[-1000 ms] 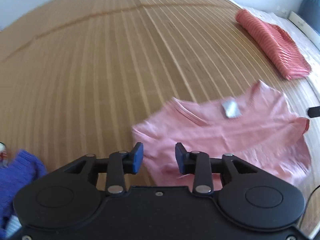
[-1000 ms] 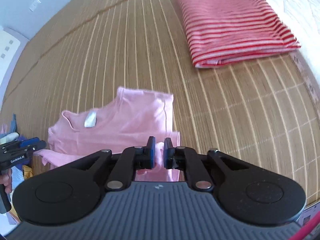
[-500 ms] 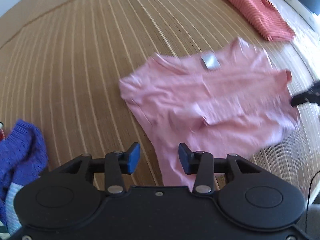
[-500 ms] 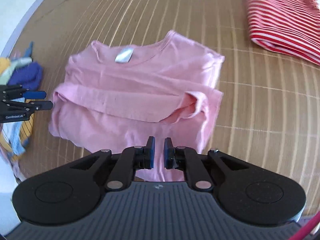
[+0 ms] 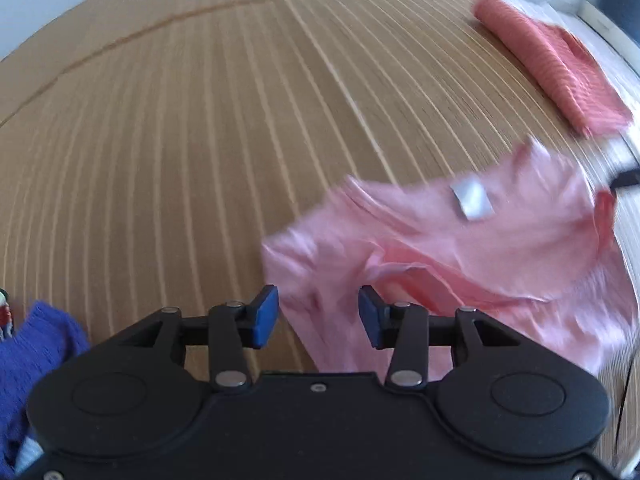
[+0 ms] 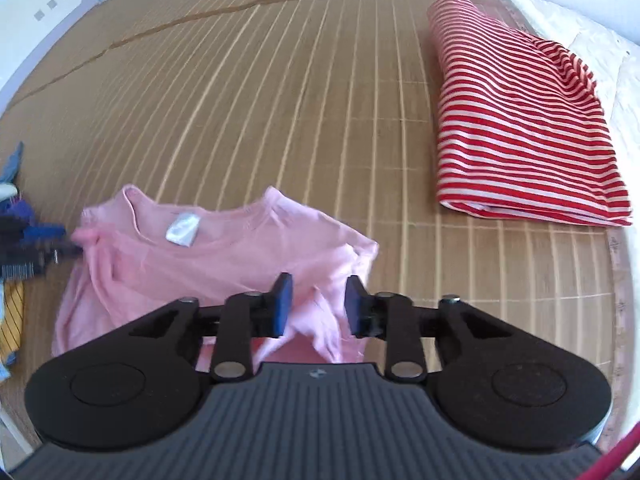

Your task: Fold clothes

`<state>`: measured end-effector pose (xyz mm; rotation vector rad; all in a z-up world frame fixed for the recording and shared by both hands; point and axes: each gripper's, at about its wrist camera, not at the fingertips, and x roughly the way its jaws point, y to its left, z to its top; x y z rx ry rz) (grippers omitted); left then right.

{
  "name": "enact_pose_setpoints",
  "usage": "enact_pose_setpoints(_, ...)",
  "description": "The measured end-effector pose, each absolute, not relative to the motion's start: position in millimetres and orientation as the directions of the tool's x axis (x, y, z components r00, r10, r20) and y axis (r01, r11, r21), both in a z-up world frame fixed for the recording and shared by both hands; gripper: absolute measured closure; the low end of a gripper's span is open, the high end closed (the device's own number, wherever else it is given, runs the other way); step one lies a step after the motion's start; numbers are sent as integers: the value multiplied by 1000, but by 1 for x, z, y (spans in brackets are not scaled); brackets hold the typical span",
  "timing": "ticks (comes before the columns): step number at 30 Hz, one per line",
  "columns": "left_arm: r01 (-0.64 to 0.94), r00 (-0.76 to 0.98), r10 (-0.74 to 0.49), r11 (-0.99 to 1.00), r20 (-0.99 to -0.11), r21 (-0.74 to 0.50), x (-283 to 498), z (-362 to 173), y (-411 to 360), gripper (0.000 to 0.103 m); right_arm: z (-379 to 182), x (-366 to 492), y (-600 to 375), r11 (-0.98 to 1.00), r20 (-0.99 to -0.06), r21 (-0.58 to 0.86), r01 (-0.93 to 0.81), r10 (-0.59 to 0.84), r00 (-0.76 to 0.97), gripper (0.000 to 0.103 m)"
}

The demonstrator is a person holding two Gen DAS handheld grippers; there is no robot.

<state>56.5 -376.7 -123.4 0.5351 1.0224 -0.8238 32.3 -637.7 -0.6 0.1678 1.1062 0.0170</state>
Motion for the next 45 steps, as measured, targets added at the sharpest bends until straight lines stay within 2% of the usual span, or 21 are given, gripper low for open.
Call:
enact_pose_setpoints(1, 801, 279, -349, 598, -895, 17, 61, -121, -375, 54, -1, 29, -639, 988, -890, 140, 61, 99, 444, 68)
enact_pose_setpoints(3, 811, 269, -364, 585, -892, 6, 63, -117, -370, 52, -1, 21, -640, 990, -894, 139, 39, 109, 435, 60)
enact_pose_setpoints(5, 831, 228, -383, 555, -895, -26, 62, -117, -365, 50, -3, 16, -639, 990, -893, 141, 15, 120, 435, 57)
enact_pose_setpoints(9, 878, 129, -410, 471, -903, -88, 54, -125, -363, 50, -17, 22, -626, 991, -909, 93, -92, 122, 400, 57)
enact_pose_setpoints(12, 900, 116, -403, 429, -908, -76, 47, -133, -372, 50, -21, 27, -616, 985, -908, 41, -170, 108, 404, 57)
enact_pose_setpoints(16, 892, 133, -416, 445, -900, -74, 48, -139, -380, 50, -24, 34, -613, 984, -903, 39, -173, 109, 415, 58)
enact_pose_setpoints(19, 871, 156, -427, 484, -891, -79, 53, -143, -381, 51, -25, 37, -617, 987, -902, 80, -139, 131, 411, 71)
enact_pose_setpoints(21, 855, 140, -438, 506, -888, -115, 62, -146, -380, 51, -26, 39, -620, 989, -902, 96, -116, 135, 409, 90)
enact_pose_setpoints(22, 849, 130, -443, 512, -887, -131, 65, -147, -379, 51, -25, 39, -623, 990, -904, 101, -97, 132, 408, 92)
enact_pose_setpoints(24, 846, 108, -449, 510, -887, -155, 69, -151, -377, 57, -24, 39, -628, 992, -906, 110, -59, 125, 405, 96)
enact_pose_setpoints(26, 843, 84, -456, 507, -886, -181, 74, -152, -374, 70, -25, 37, -639, 988, -902, 153, 2, 139, 408, 97)
enact_pose_setpoints(28, 834, 59, -465, 509, -883, -213, 80, -153, -369, 73, -26, 34, -649, 981, -899, 187, 54, 148, 411, 96)
enact_pose_setpoints(31, 822, 21, -474, 509, -880, -255, 84, -150, -365, 90, -27, 31, -651, 984, -906, 170, 57, 133, 401, 97)
enact_pose_setpoints(40, 793, 61, -463, 561, -884, -239, 94, -144, -344, 93, -33, 32, -646, 992, -917, 118, 45, 92, 389, 96)
enact_pose_setpoints(41, 779, 84, -453, 585, -888, -225, 97, -143, -340, 97, -34, 32, -647, 992, -920, 114, 51, 86, 383, 96)
enact_pose_setpoints(43, 778, 126, -445, 599, -887, -191, 100, -139, -334, 96, -32, 31, -650, 990, -919, 128, 52, 98, 383, 97)
enact_pose_setpoints(45, 788, 84, -463, 573, -883, -225, 100, -137, -335, 96, -30, 30, -650, 989, -913, 140, 47, 110, 393, 96)
